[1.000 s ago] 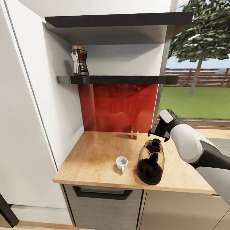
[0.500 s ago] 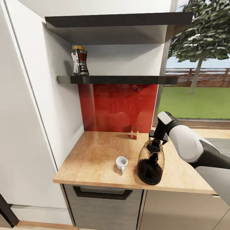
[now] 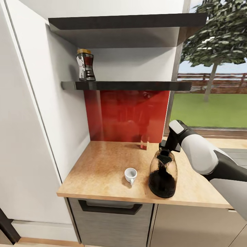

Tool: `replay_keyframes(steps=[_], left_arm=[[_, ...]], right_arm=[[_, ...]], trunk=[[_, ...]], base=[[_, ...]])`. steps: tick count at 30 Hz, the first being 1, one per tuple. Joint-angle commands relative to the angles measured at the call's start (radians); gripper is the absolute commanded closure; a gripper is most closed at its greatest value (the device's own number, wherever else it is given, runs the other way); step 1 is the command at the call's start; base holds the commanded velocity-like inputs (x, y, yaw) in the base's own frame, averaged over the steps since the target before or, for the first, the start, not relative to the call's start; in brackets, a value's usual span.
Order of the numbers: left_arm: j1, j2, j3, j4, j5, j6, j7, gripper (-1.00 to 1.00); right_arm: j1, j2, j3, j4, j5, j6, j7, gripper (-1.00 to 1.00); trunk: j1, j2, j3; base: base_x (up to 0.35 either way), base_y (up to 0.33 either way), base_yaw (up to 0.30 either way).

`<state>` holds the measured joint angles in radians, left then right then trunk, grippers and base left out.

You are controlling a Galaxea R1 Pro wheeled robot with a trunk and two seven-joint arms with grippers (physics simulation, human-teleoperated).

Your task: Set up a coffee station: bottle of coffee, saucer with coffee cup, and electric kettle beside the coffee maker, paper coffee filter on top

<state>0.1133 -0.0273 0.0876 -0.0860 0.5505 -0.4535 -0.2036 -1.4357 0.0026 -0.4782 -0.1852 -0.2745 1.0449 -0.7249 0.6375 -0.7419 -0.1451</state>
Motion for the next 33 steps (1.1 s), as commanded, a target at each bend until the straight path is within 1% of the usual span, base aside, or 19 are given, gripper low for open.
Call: replay_keyframes(steps=[1,20,25,33], left_arm=[[0.0,0.0,0.008,-0.001,0.005,0.001,-0.01,-1.0],[0.0,0.0,0.009,0.0,0.005,0.001,-0.01,-1.0],[0.0,0.0,0.006,0.0,0.003,0.001,-0.01,-1.0],[0.0,0.0,0.005,0.0,0.002,0.002,-0.01,-1.0]], right_arm=[[0.0,0.0,-0.007,-0.001,-0.023,0.002,-0.01,1.0],[0.0,0.0,-0.006,0.001,-0.023,0.002,-0.01,1.0],[0.0,-0.001,0.005,0.001,-0.019,0.002,-0.01,1.0],[0.0,0.0,0.008,0.001,-0.018,0.002,-0.01,1.0]], trunk=[[0.0,-0.001,-0.002],[0.0,-0.001,-0.002],[0.0,-0.001,-0.002],[-0.03,0.055,0.024]], base=[[0.0,0.0,0.0],[0.0,0.0,0.0],[0.0,0.0,0.0],[0.0,0.0,0.0]])
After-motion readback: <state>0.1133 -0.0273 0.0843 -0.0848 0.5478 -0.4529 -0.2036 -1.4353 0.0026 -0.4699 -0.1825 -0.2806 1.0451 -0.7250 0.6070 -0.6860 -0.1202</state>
